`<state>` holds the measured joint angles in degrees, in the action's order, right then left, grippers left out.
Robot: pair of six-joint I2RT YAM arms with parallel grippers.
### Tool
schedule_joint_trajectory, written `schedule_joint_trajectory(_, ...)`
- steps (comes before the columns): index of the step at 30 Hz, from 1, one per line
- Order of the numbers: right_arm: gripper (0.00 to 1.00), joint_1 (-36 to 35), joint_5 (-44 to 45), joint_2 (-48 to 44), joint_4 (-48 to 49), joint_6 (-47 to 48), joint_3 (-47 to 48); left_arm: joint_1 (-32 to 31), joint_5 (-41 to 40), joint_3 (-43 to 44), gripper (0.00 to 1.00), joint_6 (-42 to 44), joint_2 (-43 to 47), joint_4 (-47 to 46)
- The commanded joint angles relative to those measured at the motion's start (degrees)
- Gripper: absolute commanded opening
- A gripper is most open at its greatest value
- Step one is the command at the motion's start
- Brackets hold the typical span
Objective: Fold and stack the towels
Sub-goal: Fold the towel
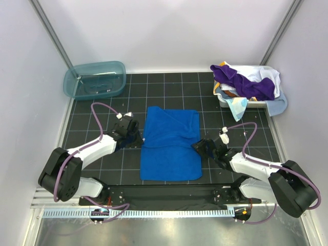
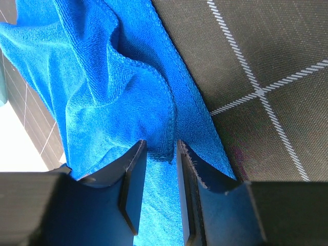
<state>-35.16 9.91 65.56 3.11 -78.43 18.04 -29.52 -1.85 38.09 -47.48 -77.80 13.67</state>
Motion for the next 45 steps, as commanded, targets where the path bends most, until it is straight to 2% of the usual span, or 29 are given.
schedule_joint_trajectory(1,0.36,-0.18,1.95,0.18,2.42,-0.84,0.76,-0.19,-0.09,1.11,0.0,1.08,1.25,-0.49)
schedule_joint_trajectory(7,0.31,-0.18,1.95,1.59,3.21,-0.93,1.21,-0.1,0.0,1.38,0.0,1.08,1.07,-0.31)
schedule_joint_trajectory(11,0.17,-0.18,2.3,0.54,1.99,-0.32,2.08,-0.1,-0.17,1.73,0.0,1.34,1.6,0.04)
schedule_joint_trajectory(17,0.05,-0.09,3.8,-2.19,-2.76,2.23,5.33,-0.1,-0.17,3.57,0.0,1.96,2.65,1.71)
schedule_joint_trajectory(23,0.01,0.52,5.47,-3.51,-11.1,9.16,13.06,-0.01,-2.54,9.01,0.0,2.22,3.53,4.43)
schedule_joint_trajectory(27,0.01,4.82,5.3,-0.97,-17.25,17.94,22.19,1.38,-4.04,18.65,0.0,2.22,1.6,4.61)
schedule_joint_trajectory(30,0.01,10.87,3.28,4.3,-19.37,26.38,31.5,2.88,-5.01,25.17,0.0,2.92,-2.96,4.08)
schedule_joint_trajectory(31,0.01,12.03,1.62,6.4,-20.42,29.1,37.1,3.84,-5.18,29.72,0.0,4.05,-4.45,3.73)
schedule_joint_trajectory(35,0.01,16.08,-1.21,17.72,-22.01,40.61,50.75,6.14,-5.97,44.15,0.0,6.6,-13.41,3.47)
schedule_joint_trajectory(41,0.01,19.06,-2.52,30.84,-23.06,49.86,70.53,9.73,-4.92,65.14,0.0,10.56,-29.14,3.46)
schedule_joint_trajectory(45,0.01,21.09,-3.75,40.33,-24.56,54.08,82.39,12.19,-3.17,74.82,0.0,11.44,-37.49,3.47)
